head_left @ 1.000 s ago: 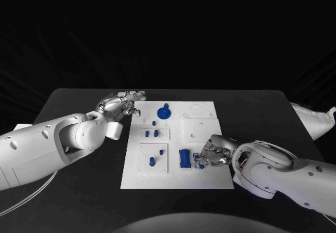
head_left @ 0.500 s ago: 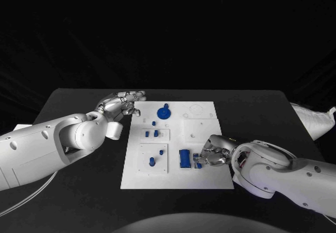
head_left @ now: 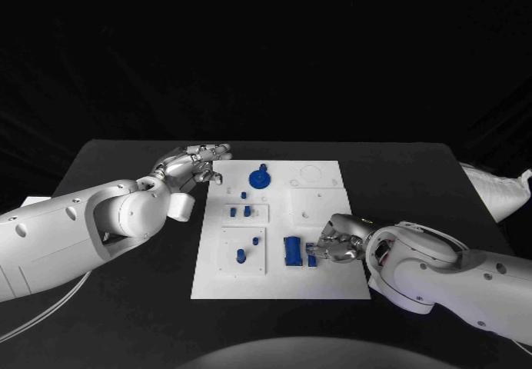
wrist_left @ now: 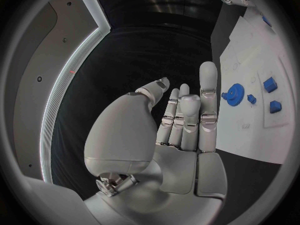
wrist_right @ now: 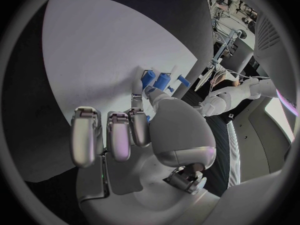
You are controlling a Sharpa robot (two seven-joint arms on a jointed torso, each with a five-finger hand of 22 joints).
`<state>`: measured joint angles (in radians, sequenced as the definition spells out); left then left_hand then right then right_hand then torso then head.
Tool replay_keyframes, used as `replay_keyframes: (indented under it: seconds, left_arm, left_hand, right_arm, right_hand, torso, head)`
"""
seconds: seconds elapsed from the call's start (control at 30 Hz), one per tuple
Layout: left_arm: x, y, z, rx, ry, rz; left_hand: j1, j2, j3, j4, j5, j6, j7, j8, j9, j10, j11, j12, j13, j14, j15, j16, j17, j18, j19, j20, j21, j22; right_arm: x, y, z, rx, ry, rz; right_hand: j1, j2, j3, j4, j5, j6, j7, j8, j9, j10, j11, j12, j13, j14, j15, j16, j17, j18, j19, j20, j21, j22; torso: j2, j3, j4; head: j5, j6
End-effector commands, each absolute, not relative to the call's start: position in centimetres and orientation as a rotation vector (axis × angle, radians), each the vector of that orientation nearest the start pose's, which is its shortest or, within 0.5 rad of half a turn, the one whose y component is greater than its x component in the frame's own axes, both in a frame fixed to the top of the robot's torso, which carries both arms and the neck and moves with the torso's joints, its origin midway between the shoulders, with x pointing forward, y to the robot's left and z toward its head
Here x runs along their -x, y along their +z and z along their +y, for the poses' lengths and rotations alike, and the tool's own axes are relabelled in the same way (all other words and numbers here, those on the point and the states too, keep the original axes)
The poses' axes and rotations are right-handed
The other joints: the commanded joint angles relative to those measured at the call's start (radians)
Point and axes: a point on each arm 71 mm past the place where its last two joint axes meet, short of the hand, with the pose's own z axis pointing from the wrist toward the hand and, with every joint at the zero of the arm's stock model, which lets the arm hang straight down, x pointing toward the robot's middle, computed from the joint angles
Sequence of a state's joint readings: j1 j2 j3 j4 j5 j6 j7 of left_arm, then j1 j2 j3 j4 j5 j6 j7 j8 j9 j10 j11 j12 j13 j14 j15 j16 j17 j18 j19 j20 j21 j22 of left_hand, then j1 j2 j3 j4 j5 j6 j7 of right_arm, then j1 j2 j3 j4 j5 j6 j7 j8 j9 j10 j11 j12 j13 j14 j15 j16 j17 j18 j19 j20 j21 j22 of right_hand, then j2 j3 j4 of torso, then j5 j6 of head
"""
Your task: Assemble the parts on the task board
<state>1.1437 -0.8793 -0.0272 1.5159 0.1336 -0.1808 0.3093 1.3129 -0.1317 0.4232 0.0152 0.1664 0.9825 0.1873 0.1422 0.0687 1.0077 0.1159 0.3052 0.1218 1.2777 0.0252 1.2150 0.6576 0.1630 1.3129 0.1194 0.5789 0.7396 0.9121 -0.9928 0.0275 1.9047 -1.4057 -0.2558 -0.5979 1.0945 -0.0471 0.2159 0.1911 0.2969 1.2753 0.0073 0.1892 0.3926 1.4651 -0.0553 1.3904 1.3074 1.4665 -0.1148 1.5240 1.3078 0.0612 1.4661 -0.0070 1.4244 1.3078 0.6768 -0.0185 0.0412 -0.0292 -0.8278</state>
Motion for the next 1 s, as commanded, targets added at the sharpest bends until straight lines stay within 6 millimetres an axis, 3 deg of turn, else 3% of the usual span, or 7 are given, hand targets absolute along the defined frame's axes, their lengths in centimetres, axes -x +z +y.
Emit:
replay_keyframes:
  seconds: [0.03, 0.17, 0.3, 0.43, 0.6, 1.0]
  left_arm:
    - [-47.9, -20.7, 22.2, 1.338, -1.629, 1.517]
    - [-47.9, -20.7, 22.2, 1.338, -1.628, 1.518]
    - [-47.9, -20.7, 22.3, 1.337, -1.626, 1.519]
    - [-47.9, -20.7, 22.3, 1.337, -1.625, 1.519]
    - [-47.9, -20.8, 22.3, 1.336, -1.625, 1.52]
    - [-47.9, -20.8, 22.3, 1.336, -1.626, 1.521]
  left_hand:
    - [0.0, 0.008, -0.005, 0.001, 0.005, -0.006, 0.002, 0.004, 0.0, -0.009, 0.001, 0.003, 0.001, -0.005, 0.001, 0.002, -0.001, 0.018, -0.007, 0.0, -0.006, -0.001]
    - [0.0, 0.008, -0.005, 0.001, 0.005, -0.006, 0.002, 0.004, 0.0, -0.009, 0.001, 0.003, 0.001, -0.005, 0.001, 0.002, -0.001, 0.018, -0.007, 0.0, -0.006, -0.001]
    - [-0.001, 0.008, -0.005, 0.001, 0.004, -0.006, 0.002, 0.005, 0.0, -0.011, 0.001, 0.003, 0.001, -0.005, 0.001, 0.002, -0.001, 0.018, -0.007, 0.0, -0.006, -0.001]
    - [-0.001, 0.008, -0.005, 0.001, 0.004, -0.006, 0.002, 0.005, 0.0, -0.011, 0.001, 0.003, 0.001, -0.005, 0.001, 0.002, -0.001, 0.018, -0.007, 0.0, -0.006, -0.001]
    - [-0.001, 0.008, -0.005, 0.001, 0.004, -0.006, 0.002, 0.005, 0.0, -0.011, 0.001, 0.003, 0.001, -0.005, 0.001, 0.002, -0.001, 0.018, -0.007, 0.0, -0.006, -0.001]
    - [-0.001, 0.008, -0.005, 0.001, 0.004, -0.006, 0.002, 0.005, 0.0, -0.011, 0.001, 0.003, 0.001, -0.005, 0.001, 0.002, -0.001, 0.018, -0.007, 0.0, -0.006, -0.001]
  right_arm:
    - [-36.3, -25.8, -18.8, -0.143, 0.477, 2.091]
    - [-36.1, -25.6, -18.8, -0.142, 0.488, 2.074]
    - [-35.7, -25.2, -19.0, -0.129, 0.504, 2.073]
    - [-35.4, -25.1, -19.3, -0.112, 0.504, 2.089]
    - [-35.3, -25.3, -19.7, -0.097, 0.486, 2.115]
    - [-35.6, -25.8, -20.0, -0.083, 0.457, 2.13]
  right_hand:
    - [-0.011, 0.003, -0.013, 0.004, -0.022, -0.006, 0.0, 0.008, 0.008, 0.075, -0.009, 0.007, 0.18, 0.089, -0.008, 0.006, 0.183, -0.013, 0.035, -0.007, 0.005, 0.063]
    - [-0.021, -0.002, -0.032, 0.016, -0.035, -0.009, 0.0, 0.013, 0.018, 0.075, -0.008, 0.007, 0.181, 0.089, -0.008, 0.007, 0.184, -0.013, 0.035, -0.007, 0.005, 0.063]
    - [-0.044, -0.03, -0.085, 0.037, -0.089, -0.012, -0.001, 0.021, 0.034, 0.076, -0.009, 0.01, 0.183, 0.089, -0.008, 0.007, 0.186, -0.014, 0.036, -0.007, 0.006, 0.065]
    - [-0.038, -0.036, -0.121, 0.046, -0.134, -0.017, -0.001, 0.025, 0.046, 0.076, -0.009, 0.009, 0.184, 0.089, -0.009, 0.008, 0.187, -0.014, 0.036, -0.008, 0.006, 0.066]
    - [-0.011, -0.032, -0.149, 0.043, -0.167, -0.023, -0.001, 0.03, 0.059, 0.077, -0.009, 0.008, 0.185, 0.089, -0.009, 0.007, 0.187, -0.014, 0.036, -0.008, 0.006, 0.067]
    - [0.039, -0.013, -0.167, 0.022, -0.172, -0.029, -0.001, 0.034, 0.073, 0.077, -0.009, 0.007, 0.186, 0.089, -0.009, 0.007, 0.187, -0.014, 0.036, -0.008, 0.006, 0.068]
  torso:
    - [0.0, 0.0009, -0.0005]
    - [0.0, 0.0013, -0.0009]
    - [-0.001, 0.0022, -0.0014]
    - [-0.001, 0.0008, -0.0029]
    - [0.0, 0.0014, -0.0014]
    - [0.001, 0.0012, 0.0018]
  head:
    - [-0.001, 0.001]
    - [-0.002, 0.001]
    - [-0.002, 0.002]
    - [-0.005, 0.004]
    - [-0.007, 0.004]
    - [-0.005, 0.001]
